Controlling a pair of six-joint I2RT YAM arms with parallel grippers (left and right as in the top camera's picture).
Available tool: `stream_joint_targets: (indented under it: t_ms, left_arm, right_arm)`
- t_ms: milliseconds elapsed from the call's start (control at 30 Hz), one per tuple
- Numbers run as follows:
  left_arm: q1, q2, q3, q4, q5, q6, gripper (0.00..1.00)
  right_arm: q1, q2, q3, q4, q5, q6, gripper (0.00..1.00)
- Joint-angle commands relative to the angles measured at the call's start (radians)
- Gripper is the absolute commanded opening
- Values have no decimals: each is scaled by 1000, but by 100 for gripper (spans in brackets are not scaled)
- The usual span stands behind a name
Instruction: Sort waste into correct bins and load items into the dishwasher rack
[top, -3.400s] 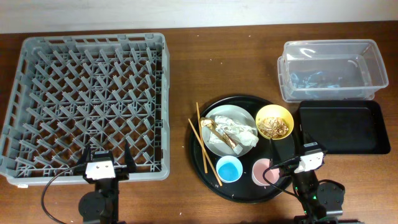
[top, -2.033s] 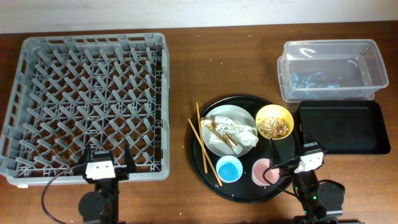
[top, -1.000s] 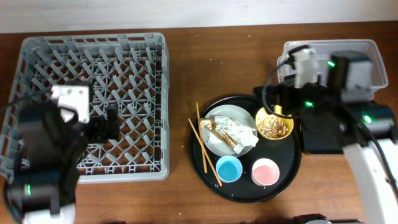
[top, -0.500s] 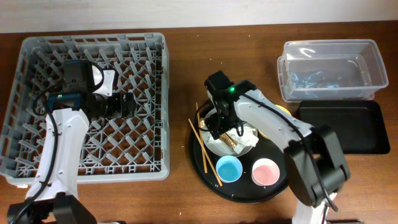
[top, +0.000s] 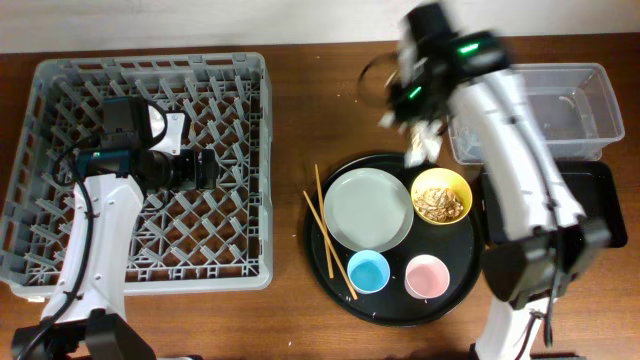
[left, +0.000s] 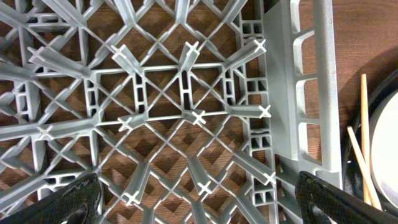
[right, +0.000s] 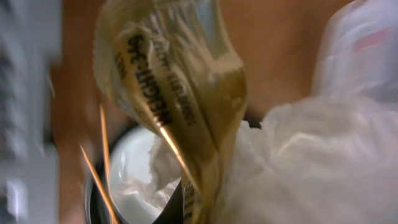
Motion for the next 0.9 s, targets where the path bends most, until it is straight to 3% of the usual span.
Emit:
stream_joint_targets:
  t_ms: [0,67,100,167,267,300,367,400,467,567,633,667,700,800,867]
  left_arm:
    - [1,-7,12,3,-14,-9,99]
    - [1,-7,12,3,-14,-9,99]
    - [1,-7,12,3,-14,-9,99]
    - [1,-7,12,3,-14,-9,99]
    - [1,-7,12,3,-14,-9,99]
    - [0,-7,12,2,-14,-9,99]
    - [-1,-7,12,2,-13,-9,99]
    - [-1,-7,12,2,-13,-9,99]
    - [-1,-7,12,3,-14,-9,99]
    - [-1,-7,21,5,-13,-10,99]
    - [-1,-22,73,-7,-5,-20,99]
    - [-1,-37,116,-13,-5,-29,99]
    - [-1,-59,150,-13,-6,-29,99]
    - [-1,-70,154,-61,-100,-29,99]
    - [4,-70,154,-109,-172,-28,99]
  right_arm:
    - [-245,-10,85,48,13,199,4]
    - [-455,57,81,185,16,455,4]
    - [-487,90,81,230,24,516,4]
    - [-512,193,81,303,97,610,4]
    - [-509,293,81,371,88,610,4]
    - [-509,295,81,380,87,610,13]
    - [-512,294,84,394,79,592,77]
    - [-518,290,102,397,13,489,96]
    - [-525,278,149,361,-37,413,98]
    - [-520,194,375,66,-237,132,99]
    - [-470,144,480,-188,-295,86,91]
    - [-414,120,489,-280,-293,39,81]
    - [-290,109,463,-330,-275,18,68]
    - [-61,107,338,-330,-129,78,68]
    - [-11,35,124,-330,-118,78,69]
